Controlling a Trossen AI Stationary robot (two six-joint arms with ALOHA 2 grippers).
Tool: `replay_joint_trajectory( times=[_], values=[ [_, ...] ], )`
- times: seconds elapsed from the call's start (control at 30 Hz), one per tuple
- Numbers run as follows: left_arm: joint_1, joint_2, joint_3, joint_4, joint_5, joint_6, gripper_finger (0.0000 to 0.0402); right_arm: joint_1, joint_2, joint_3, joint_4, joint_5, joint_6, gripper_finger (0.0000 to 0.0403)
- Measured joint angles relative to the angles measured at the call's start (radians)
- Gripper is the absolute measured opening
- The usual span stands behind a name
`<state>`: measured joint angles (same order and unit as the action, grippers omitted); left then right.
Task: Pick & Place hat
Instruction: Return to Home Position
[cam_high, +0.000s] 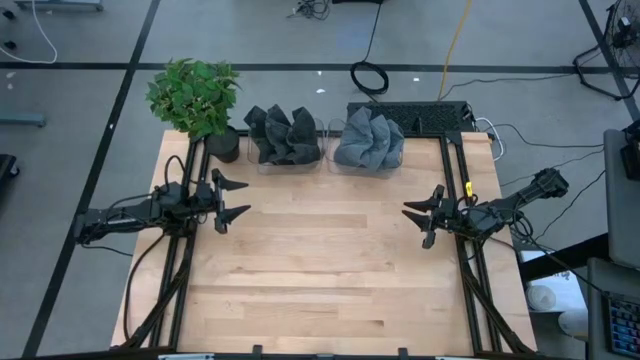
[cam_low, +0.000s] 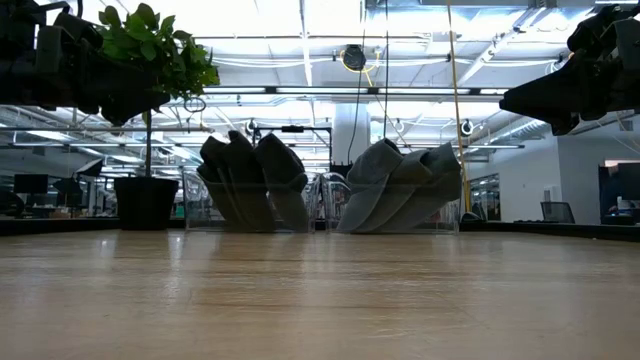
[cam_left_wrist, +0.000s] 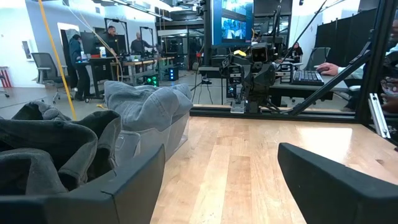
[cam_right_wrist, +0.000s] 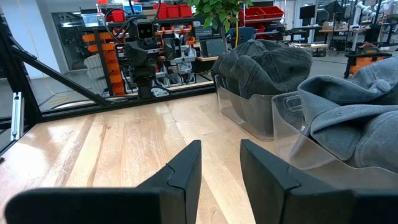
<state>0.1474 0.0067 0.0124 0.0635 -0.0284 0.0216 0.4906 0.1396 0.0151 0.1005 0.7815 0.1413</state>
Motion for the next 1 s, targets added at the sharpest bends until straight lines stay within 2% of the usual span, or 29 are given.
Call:
replay_joint_trajectory(
  times=[0.3, 0.73, 1.0],
  values=[
    [0.000, 0.000, 0.000, 0.000, 0.000, 0.000, 0.0305, 0.000, 0.000, 0.000, 0.000, 0.000, 0.000, 0.0098],
    [0.000, 0.000, 0.000, 0.000, 0.000, 0.000, 0.0326, 0.000, 0.000, 0.000, 0.000, 0.000, 0.000, 0.0098],
    [0.000, 0.000, 0.000, 0.000, 0.000, 0.000, 0.0314, 0.000, 0.000, 0.000, 0.000, 0.000, 0.000, 0.0098]
  ],
)
